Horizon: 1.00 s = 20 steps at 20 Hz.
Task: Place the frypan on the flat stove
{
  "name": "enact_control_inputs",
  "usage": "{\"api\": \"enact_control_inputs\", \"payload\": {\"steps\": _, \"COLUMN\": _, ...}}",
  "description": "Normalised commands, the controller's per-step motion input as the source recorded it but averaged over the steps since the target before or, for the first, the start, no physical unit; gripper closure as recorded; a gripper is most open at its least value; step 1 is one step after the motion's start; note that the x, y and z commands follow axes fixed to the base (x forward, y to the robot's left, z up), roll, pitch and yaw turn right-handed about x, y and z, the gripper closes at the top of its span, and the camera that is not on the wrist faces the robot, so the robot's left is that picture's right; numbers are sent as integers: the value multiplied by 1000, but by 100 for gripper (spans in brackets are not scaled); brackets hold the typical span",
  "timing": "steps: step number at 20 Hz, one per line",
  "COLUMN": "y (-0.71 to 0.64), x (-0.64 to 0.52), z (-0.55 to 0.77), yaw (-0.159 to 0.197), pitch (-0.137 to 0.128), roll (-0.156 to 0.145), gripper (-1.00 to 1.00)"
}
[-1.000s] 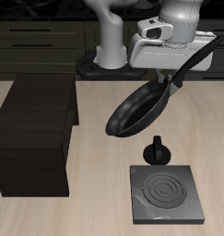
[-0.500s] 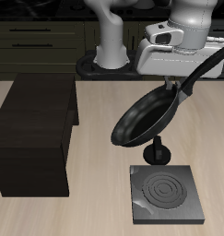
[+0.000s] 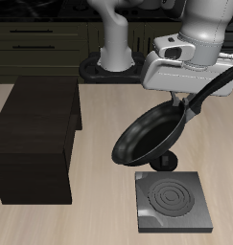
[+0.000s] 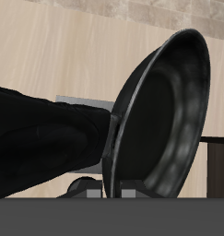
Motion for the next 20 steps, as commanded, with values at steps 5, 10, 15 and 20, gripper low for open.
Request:
{"api": "enact_control_inputs", "payload": {"steps": 5, "y": -150, "x": 309, "z": -106, "yaw": 17, "pitch": 5, "roll": -59, "gripper": 100}}
{"api": "enact_control_inputs", "payload": {"steps": 10, "y": -132, "x": 195, "z": -110, "yaw": -2, "pitch": 15, "roll": -33, "gripper": 100}}
{"api": "enact_control_inputs", "payload": {"steps": 15, "y": -25, "x": 59, "z": -177, "yaw": -9, "pitch": 27, "roll": -6, "gripper": 100}}
{"api": "enact_control_inputs", "payload": {"steps": 20, "y": 39, "x": 24, "z": -218, "yaw": 14, "pitch": 21, "roll": 7, "gripper": 100}}
